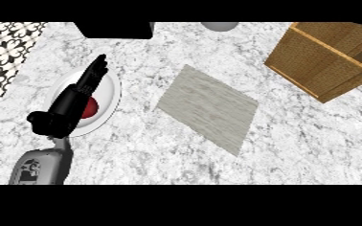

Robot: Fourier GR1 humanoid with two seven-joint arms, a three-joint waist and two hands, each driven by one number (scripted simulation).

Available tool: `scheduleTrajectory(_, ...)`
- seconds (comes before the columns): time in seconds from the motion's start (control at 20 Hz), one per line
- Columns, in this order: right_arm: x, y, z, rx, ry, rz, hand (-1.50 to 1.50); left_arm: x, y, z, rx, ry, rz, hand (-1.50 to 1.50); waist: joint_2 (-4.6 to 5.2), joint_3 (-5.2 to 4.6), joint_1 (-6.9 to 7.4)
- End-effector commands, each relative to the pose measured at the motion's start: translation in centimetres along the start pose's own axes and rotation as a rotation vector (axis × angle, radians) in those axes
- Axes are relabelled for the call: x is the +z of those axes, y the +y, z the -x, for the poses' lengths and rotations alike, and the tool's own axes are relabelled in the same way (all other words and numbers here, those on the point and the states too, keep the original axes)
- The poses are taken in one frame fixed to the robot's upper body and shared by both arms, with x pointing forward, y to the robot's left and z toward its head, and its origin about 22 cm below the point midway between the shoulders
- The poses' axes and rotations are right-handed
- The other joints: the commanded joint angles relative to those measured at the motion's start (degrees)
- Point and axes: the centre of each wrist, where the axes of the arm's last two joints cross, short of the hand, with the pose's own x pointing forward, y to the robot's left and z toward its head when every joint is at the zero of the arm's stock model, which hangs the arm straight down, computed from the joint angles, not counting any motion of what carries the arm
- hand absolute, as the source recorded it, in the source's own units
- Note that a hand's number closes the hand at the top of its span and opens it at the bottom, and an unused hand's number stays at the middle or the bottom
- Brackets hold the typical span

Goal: Pick the cupcake from the placemat and place it in the basket

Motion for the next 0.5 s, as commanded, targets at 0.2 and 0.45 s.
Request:
scheduleTrajectory(0.2,-2.1,-2.1,-0.8,-0.191,0.063,0.046,-1.50,1.0,0.5,1.0,0.000,0.001,0.005,0.00,-0.40,-0.05,-0.96)
scheduleTrajectory(0.45,-4.3,-4.7,-0.2,-0.296,0.179,0.030,-1.50,0.1,-0.1,1.1,0.000,0.012,-0.034,0.00,-0.57,-0.08,-1.59)
